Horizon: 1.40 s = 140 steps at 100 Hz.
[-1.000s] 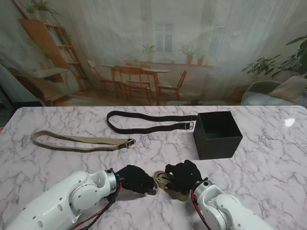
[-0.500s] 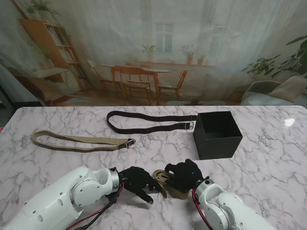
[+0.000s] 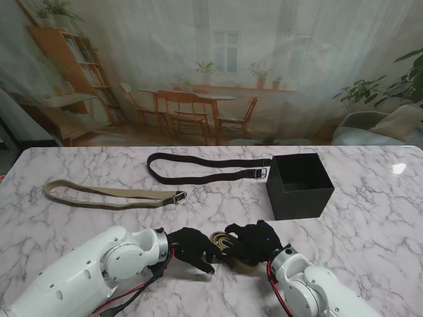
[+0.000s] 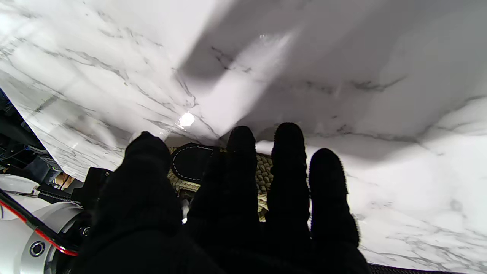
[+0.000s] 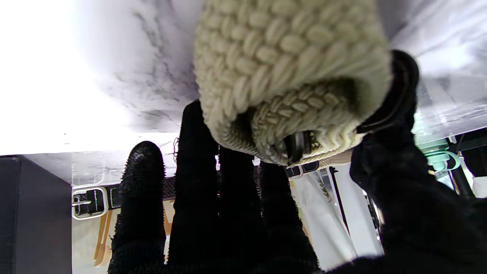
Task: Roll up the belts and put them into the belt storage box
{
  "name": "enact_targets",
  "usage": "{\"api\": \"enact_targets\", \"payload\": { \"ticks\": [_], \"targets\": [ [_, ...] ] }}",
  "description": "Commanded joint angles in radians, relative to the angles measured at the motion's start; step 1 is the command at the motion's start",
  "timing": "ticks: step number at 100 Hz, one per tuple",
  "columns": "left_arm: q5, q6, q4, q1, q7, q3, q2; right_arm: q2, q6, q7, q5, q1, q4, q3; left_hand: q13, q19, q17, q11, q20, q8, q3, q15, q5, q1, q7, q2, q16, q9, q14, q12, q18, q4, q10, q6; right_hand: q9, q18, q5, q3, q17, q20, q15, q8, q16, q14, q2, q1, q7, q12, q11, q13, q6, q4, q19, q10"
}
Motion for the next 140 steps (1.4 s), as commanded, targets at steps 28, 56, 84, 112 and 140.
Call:
{"api": "enact_targets", "payload": {
  "ticks": [28,56,84,112,140],
  "targets": [
    [0.01,0.027,0.042,0.002,-0.039,0.024,0.002,0.023,-0.01,0.085,-0.073,-0.023,-0.02,0.0,-0.059,0.0,-0.01,-0.214,0.004,0.094,-0.027,-0.137,-0.041,0.017,0.065,0.037,-0.127,-0.153,0.059,-0.198,0.006,0.002,0.153,0.053,-0.293,0.059,-0.188,0.053,-0.081,-0.006,-0.266,-0.052,-0.137,0.06,-0.211,-0.166,-0.126,-0.058,-0.072,-0.134,0.075,0.006,-0.082,0.014],
    [0.003,0.037,0.041,0.002,-0.041,0.026,0.001,0.031,0.055,0.156,-0.091,-0.025,-0.046,-0.026,-0.06,0.0,-0.009,-0.226,0.004,0.082,-0.028,-0.142,-0.045,0.02,0.036,0.05,-0.133,-0.179,0.068,-0.223,0.012,0.001,0.168,0.07,-0.432,0.109,-0.27,0.073,-0.142,-0.004,-0.34,-0.052,-0.184,0.1,-0.224,-0.139,-0.216,-0.13,-0.144,-0.229,0.09,0.015,-0.147,0.077],
    [-0.001,0.033,0.04,0.005,-0.039,0.024,0.001,0.03,0.112,0.179,-0.071,-0.002,-0.036,-0.074,-0.062,0.001,-0.01,-0.228,0.005,0.078,-0.031,-0.142,-0.041,0.022,0.026,0.057,-0.136,-0.189,0.074,-0.238,0.015,0.001,0.185,0.08,-0.435,0.128,-0.293,0.175,-0.093,0.028,-0.285,0.052,-0.158,0.093,-0.286,0.09,-0.28,-0.022,-0.009,-0.158,0.074,0.091,-0.119,0.04],
    [0.02,0.004,0.009,0.048,-0.037,-0.026,0.003,0.026,0.156,0.159,-0.064,0.018,-0.011,-0.105,-0.06,0.0,-0.01,-0.2,0.005,0.084,-0.032,-0.135,-0.028,0.025,0.034,0.062,-0.135,-0.157,0.066,-0.227,0.009,0.001,0.167,0.063,-0.375,0.065,-0.263,0.525,0.028,0.056,-0.104,0.122,-0.052,0.028,-0.34,0.212,-0.255,0.053,0.109,0.035,0.045,0.076,-0.013,0.023],
    [0.072,-0.047,-0.058,0.135,-0.032,-0.134,0.006,0.022,0.178,0.143,-0.054,0.024,0.004,-0.114,-0.055,0.002,-0.009,-0.146,0.005,0.104,-0.035,-0.113,-0.009,0.022,0.063,0.069,-0.116,-0.104,0.059,-0.135,0.007,0.0,0.139,0.032,-0.143,0.024,-0.239,0.468,0.105,0.041,-0.026,0.064,-0.009,0.017,-0.413,0.177,-0.112,0.143,0.259,0.116,0.025,0.036,0.041,-0.017]
  ]
}}
